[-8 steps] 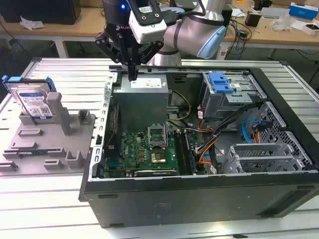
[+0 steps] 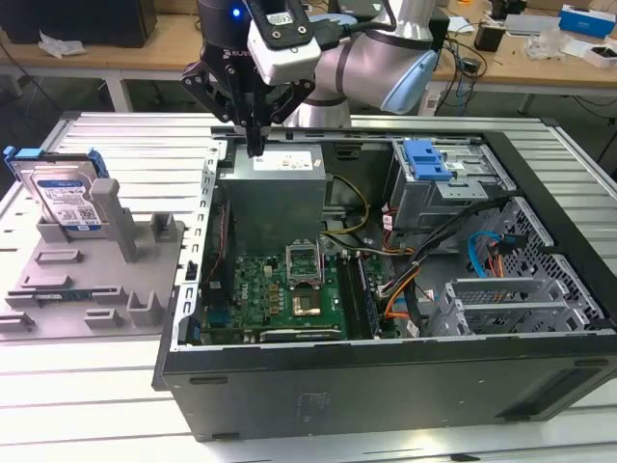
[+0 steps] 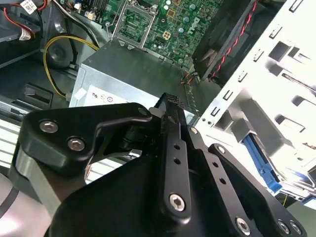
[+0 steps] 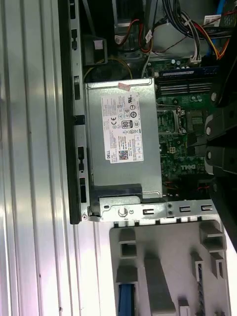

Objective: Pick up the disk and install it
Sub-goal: 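Reach for the disk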

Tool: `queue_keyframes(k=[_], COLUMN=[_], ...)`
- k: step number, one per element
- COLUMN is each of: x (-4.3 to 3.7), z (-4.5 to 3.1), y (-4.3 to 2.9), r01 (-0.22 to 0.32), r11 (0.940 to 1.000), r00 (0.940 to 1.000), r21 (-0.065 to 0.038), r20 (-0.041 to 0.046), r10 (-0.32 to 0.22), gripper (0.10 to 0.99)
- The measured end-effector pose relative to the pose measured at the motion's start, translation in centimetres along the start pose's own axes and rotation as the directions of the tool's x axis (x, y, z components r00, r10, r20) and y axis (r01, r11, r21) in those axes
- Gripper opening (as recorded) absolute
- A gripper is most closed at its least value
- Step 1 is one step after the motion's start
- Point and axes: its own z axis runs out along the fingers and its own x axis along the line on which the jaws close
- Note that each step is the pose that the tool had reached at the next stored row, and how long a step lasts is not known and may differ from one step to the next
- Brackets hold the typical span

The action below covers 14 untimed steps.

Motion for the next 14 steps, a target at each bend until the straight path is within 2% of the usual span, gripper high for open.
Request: queue_keyframes(k=[2,4,5,7,9,12,14], x=[1.42,2.18,2.91,3.85,4.60,7.54,8.42], z=[0.00,0.00,0.00,0.00,0.00,0.02,0.02], y=[0.18,0.32,0.48,0.70,0.85,1.25,1.39], r01=[0.000,0.000,0.000,0.000,0.000,0.000,0.000], r11=[1.0000,1.0000,1.0000,1.0000,1.0000,1.0000,1.0000], r00=[1.0000,1.0000,1.0000,1.0000,1.0000,1.0000,1.0000], r21=[0.000,0.000,0.000,0.000,0.000,0.000,0.001], r20=[-0.0012,-0.0018,-0.0023,-0.0030,-0.0035,-0.0064,-0.0076], r10=[0.000,0.000,0.000,0.000,0.000,0.000,0.000], gripper=[0.106,0.106,0.106,0.106,0.106,0.106,0.106])
